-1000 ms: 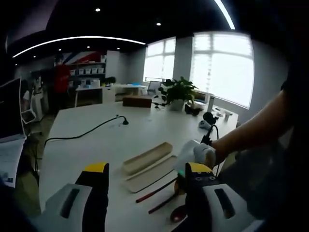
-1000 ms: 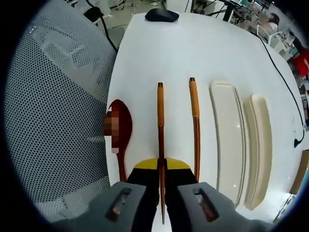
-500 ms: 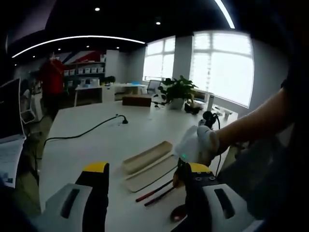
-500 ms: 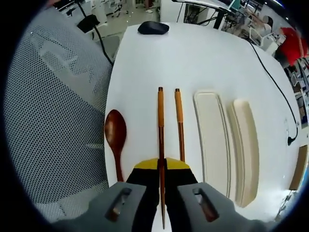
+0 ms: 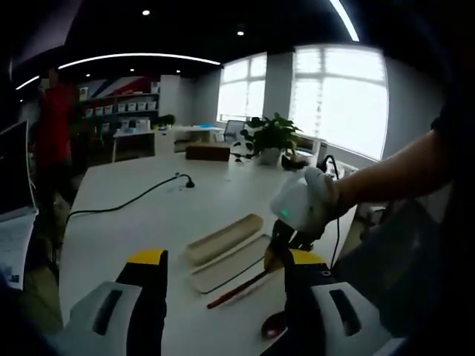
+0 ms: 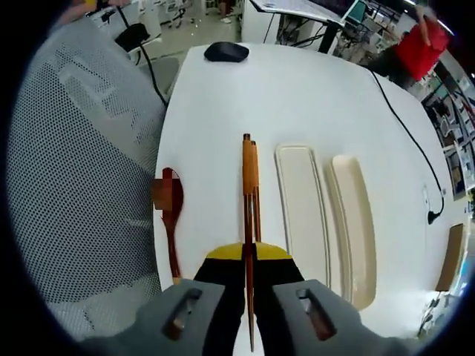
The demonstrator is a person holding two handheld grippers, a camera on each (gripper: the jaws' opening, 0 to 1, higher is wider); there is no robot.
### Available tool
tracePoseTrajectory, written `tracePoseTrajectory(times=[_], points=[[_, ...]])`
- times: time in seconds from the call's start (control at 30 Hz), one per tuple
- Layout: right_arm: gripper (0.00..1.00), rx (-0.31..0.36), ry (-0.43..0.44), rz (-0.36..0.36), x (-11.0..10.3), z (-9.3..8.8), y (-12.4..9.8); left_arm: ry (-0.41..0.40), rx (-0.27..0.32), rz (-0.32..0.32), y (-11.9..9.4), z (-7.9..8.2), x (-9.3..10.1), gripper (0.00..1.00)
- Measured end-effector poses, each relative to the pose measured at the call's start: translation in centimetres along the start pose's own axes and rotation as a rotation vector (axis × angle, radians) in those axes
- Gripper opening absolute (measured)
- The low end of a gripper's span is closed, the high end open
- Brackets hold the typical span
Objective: Arrange the utensils inside the cutlery case until each visible utensil rests in its matching compartment.
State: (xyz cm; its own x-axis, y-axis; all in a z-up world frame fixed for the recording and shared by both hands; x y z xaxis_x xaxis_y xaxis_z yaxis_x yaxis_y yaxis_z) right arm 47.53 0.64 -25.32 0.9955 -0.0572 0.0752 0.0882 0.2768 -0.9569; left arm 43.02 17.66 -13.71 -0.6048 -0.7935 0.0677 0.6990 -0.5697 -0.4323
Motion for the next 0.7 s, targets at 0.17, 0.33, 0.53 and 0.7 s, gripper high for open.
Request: tracePoseTrajectory(times=[0.17, 0.33, 0.53, 0.7], points=[[0.0, -0.008, -0.009, -0.021, 0.9, -0.3, -0.5, -0.001, 0.001, 0.001, 0.0, 0.0, 0.0, 0.66], [0.0, -0.009, -0.01, -0.031, 1.1, -0.4, -0.5, -0.001, -0.003, -0.003, 0.1, -0.1, 0.0, 0.66], [0.0, -0.001, -0.002, -0.051, 2.2, -0.5, -1.0, 0.007, -0.006, -0.005, 0.1, -0.1, 0.1, 0.66], [0.0, -0.001, -0.002, -0.073, 3.4, -0.7, -1.3, 0.012, -0.01, -0.007, 0.2, -0.1, 0.1, 0.66]])
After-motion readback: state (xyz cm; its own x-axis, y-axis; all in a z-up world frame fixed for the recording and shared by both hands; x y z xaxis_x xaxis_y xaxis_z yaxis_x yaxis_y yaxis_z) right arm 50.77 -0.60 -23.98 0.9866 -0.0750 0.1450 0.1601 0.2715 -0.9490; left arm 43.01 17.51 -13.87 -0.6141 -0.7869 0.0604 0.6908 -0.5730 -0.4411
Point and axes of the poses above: the point that each gripper's makers call its tool centre point, and the gripper's own axes: y roughly forward along the fingers, x roughly to its right, z roughly out of its top, the point moved 6 cm from there along -y, roughly backward along the fingers, and after that the axes turned 3 degrees about -x, right-handed, at the moved point
